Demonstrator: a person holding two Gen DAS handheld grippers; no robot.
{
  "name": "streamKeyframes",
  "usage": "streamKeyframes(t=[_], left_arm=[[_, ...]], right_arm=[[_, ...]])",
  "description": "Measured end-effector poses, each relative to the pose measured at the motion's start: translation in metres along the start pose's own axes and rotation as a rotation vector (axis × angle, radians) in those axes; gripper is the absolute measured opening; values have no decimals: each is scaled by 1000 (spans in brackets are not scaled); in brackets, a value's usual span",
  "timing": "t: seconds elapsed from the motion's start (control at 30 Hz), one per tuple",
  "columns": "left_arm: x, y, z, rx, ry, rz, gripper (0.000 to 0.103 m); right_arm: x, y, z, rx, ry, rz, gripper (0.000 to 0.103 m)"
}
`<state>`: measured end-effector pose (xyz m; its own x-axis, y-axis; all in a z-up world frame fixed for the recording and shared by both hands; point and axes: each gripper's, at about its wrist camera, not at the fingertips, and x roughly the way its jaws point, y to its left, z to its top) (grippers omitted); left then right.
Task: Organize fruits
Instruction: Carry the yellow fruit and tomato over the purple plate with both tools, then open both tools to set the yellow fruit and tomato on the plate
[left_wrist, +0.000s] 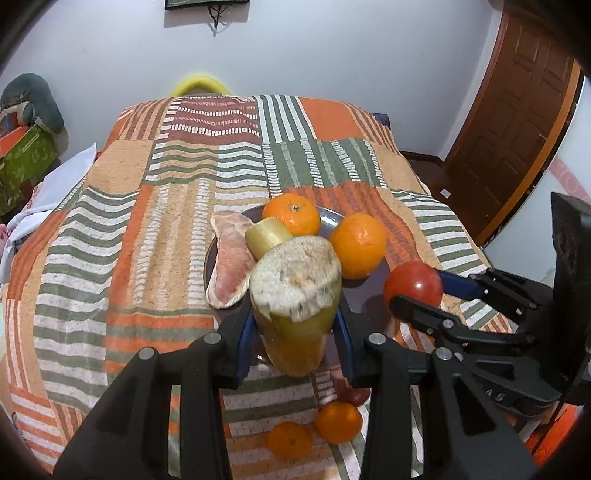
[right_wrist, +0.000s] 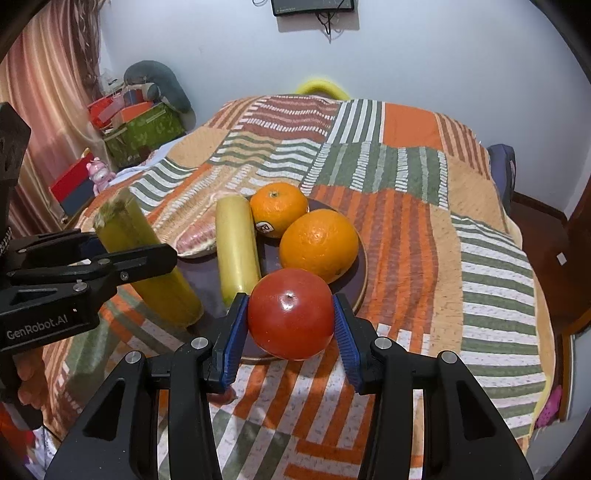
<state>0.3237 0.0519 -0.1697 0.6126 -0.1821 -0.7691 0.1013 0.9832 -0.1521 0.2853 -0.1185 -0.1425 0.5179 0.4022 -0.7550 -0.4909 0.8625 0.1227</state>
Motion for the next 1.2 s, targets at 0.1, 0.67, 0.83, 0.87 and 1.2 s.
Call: streamKeyframes(t=[0.1,0.67,0.83,0.87,1.2], left_arm=[[8,5,6,-21,0,-9,38],[37,22,10,-81,6,58,38],[25,27,6,-92,1,47,38],[22,27,5,-89,-2,49,38],[-29,19,-6,-50,-59,82,45]], right_arm=[[6,-1,1,6,8,5,42],[33,2,-3,-4,53,3,43],[26,3,-1,-1,43,3,48],[24,4,-1,-6,33,-1,50],[-24,24,5,-67,-55,-33,57]])
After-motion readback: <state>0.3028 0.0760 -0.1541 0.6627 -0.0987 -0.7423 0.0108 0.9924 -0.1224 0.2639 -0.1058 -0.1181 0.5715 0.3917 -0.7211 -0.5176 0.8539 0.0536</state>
